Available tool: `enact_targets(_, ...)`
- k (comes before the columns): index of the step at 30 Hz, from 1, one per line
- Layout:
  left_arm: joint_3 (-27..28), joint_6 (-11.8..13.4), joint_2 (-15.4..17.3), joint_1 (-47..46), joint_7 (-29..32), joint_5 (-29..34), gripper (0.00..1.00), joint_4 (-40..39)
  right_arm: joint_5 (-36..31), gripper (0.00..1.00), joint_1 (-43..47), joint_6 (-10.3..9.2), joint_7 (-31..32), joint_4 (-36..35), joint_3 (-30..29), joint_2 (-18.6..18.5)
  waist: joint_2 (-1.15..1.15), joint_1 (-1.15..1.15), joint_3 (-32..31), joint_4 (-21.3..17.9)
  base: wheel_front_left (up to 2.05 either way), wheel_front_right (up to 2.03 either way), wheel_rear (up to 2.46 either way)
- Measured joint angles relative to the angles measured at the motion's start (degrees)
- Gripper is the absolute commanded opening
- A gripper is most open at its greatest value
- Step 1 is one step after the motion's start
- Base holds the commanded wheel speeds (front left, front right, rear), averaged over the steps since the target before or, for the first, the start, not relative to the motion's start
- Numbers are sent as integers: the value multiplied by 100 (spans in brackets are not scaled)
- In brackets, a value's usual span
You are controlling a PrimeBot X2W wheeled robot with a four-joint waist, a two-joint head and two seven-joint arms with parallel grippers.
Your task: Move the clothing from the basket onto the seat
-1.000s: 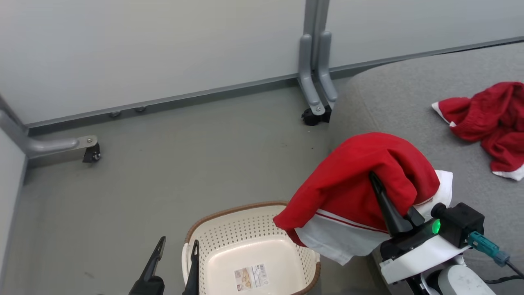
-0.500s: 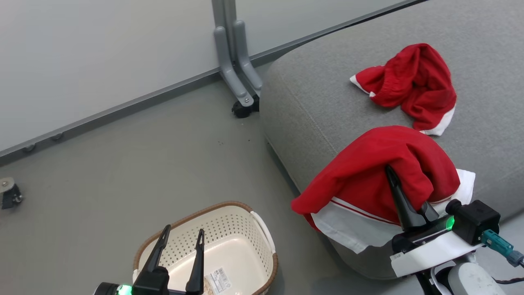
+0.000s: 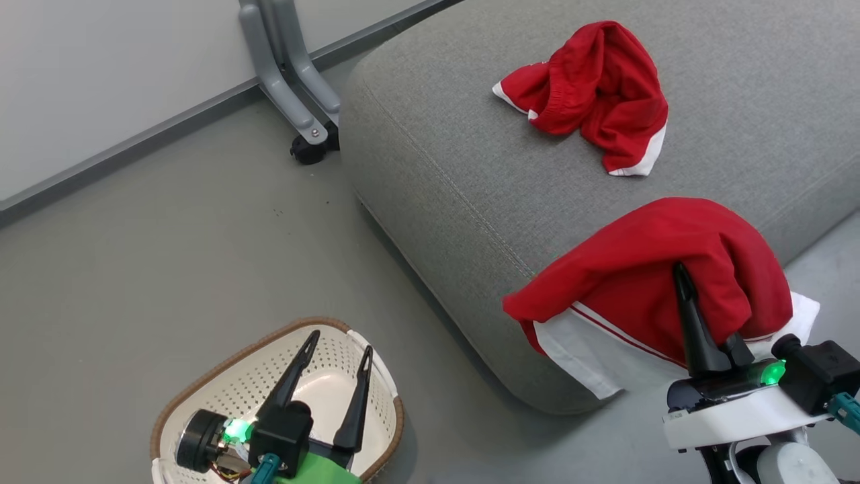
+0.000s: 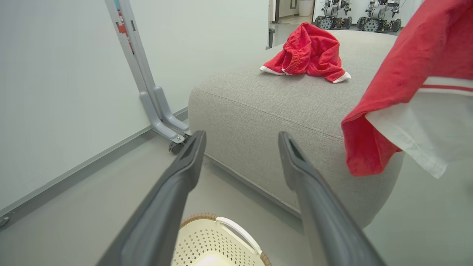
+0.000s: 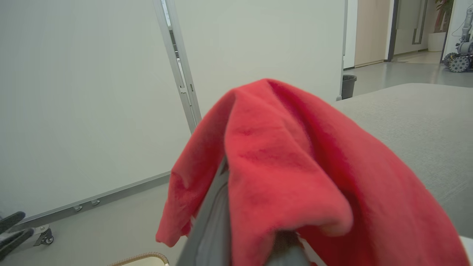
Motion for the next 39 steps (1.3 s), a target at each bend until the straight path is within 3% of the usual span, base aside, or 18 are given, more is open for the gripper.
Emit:
enact_targets(8,-125,-35,57,-37,0,16,100,46,-13,0,87,0,0,-96,-253,88,0,0,114,-109,0,0,0)
enact_targets(15,-155,0,110,-35,0,35,100,-13,27,0,-301,0,0,14,-258,-242,0,0,227,-120,0,0,0)
enact_targets(24,-219,25,427,-218,0,135,100,-399,442,0,-2143,0,0,467,-409,-999,0,0,752,-140,0,0,0)
enact_targets(35,-642,-12,623,-882,0,286,100,-943,902,0,-4625,1,0,1837,-428,-2053,0,0,1661,-3,0,0,0)
enact_targets(39,-766,-29,699,-1117,0,292,100,-971,1074,0,-5266,1,0,2358,-582,-2239,0,1,2001,120,0,0,0)
